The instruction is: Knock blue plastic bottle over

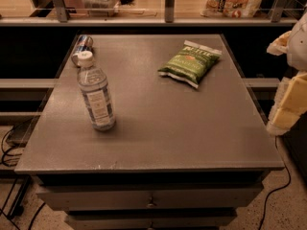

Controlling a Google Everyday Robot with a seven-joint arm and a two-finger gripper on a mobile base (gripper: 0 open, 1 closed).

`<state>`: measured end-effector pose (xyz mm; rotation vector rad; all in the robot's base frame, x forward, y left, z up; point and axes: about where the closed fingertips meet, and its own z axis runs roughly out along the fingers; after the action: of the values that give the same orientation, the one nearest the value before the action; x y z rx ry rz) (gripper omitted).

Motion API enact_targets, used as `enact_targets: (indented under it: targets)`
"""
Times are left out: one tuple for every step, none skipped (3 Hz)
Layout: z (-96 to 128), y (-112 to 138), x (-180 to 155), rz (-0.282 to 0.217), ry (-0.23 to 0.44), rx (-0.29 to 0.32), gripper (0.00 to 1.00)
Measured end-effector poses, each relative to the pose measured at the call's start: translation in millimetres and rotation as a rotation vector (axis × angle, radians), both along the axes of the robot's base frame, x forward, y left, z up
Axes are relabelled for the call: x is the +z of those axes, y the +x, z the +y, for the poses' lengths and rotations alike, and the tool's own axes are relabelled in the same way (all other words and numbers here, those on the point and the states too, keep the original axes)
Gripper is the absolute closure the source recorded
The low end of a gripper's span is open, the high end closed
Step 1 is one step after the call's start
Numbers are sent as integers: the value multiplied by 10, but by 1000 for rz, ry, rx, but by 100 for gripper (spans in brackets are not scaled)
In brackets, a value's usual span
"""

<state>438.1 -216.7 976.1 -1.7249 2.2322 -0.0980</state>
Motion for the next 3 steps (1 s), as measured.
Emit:
enact_targets:
  targets:
    - [0, 0, 1, 0, 0, 0, 0]
    - [-1, 11, 10, -13, 18, 18, 0]
    - [132, 75, -96, -17, 119, 99, 0]
